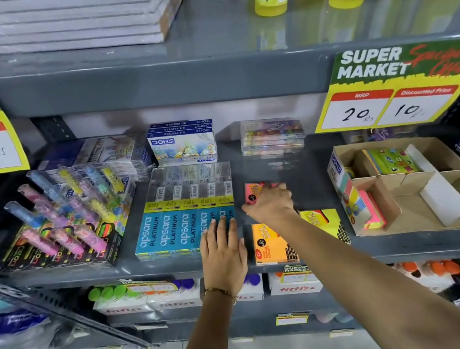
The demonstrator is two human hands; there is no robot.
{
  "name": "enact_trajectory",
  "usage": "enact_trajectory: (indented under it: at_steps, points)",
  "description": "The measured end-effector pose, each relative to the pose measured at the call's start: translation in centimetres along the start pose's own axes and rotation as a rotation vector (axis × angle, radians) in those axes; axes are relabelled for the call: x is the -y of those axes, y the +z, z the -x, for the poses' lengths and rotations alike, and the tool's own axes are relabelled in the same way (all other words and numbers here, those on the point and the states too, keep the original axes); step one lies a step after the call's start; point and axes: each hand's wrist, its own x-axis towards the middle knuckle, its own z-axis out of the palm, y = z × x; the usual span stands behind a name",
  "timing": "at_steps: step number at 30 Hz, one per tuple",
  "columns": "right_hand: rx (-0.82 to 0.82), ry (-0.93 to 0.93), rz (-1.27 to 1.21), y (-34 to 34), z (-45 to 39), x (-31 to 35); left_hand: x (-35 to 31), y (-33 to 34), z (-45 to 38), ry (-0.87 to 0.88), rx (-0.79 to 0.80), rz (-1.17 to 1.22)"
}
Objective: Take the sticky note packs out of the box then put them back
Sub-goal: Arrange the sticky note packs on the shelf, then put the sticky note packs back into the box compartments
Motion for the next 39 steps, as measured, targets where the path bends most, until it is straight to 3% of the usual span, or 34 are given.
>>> enact_trajectory:
  at_steps: [13, 18, 25, 29, 33, 39]
  points:
    - [-0.052, 0.053, 0.01, 0.9, -0.1, 0.5, -0.2, -0.6, 0.1, 0.002, 0.012, -0.002]
    - [-0.076, 0.026, -0.196, -1.0, 0.7, -1.1, -0.3, -1.0, 0.2, 0.025, 0.004, -0.003]
    - [-0.298, -0.054, -0.448, -8.6, 4.2, -10.6, -1.7, -1.2, -0.9, 0.013, -0.08, 0.079]
    - [-0.449, 0.023, -0.434, -10.7, 6.6, -19.1, -2.1, -0.8, -1.1, -0.009, -0.116, 0.071]
    - [-0.353, 0.207, -0.364, -9.7, 6.5, -24.8, -2.1, -0.6, -0.9, -0.028, -0.133, 0.055]
    - [-0.253, 0.191, -0.364, -6.8, 5.2, -26.5, -2.1, -0.4, -0.9, -0.03, -0.124, 0.048]
